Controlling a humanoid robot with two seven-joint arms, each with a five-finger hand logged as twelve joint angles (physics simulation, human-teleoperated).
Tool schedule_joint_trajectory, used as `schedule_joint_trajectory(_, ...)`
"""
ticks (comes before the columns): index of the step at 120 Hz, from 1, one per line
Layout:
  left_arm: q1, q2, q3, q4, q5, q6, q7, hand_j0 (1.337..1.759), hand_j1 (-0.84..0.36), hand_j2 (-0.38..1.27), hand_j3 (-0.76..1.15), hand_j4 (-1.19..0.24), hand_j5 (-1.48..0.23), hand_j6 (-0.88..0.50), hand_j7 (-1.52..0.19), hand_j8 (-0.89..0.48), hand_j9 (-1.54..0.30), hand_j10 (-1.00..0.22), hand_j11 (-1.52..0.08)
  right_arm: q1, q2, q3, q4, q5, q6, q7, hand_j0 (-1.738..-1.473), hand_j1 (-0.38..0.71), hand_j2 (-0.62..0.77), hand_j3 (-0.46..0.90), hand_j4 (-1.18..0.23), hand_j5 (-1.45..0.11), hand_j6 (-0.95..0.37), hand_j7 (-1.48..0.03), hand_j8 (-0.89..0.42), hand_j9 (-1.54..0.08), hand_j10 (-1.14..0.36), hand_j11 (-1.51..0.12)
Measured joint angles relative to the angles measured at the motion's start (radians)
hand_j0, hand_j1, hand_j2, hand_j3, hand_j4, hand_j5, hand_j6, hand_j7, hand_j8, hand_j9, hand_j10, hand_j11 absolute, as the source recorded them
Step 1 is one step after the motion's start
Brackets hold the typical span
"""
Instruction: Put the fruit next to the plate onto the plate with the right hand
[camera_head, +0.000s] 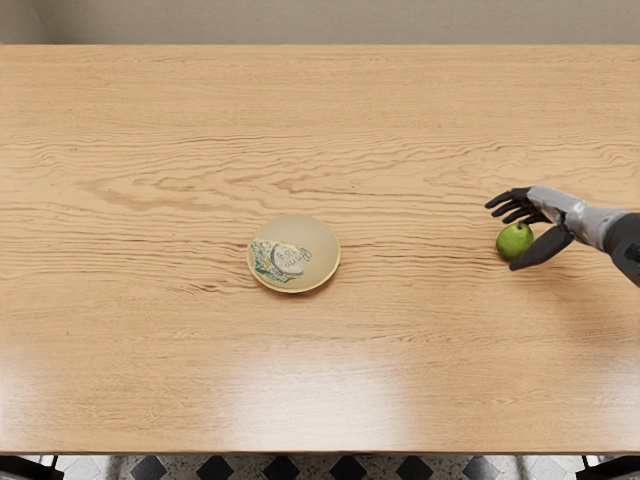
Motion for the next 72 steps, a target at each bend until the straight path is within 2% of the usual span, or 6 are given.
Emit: schedule_joint_trajectory(72, 0.000, 0.000, 0.000, 0.000, 0.000, 0.000, 0.000, 1.658, 0.32, 0.00, 0.00, -0.02, -0.03, -0.02, -0.03, -0.02, -0.03, -0.02, -0.03, -0.011, 0.006, -0.001, -0.019, -0.005, -0.016, 0.009, -1.658, 0.19, -0.08, 0.00, -0.47, -0.57, -0.46, -0.59, -0.45, -0.58, -0.44, -0.59)
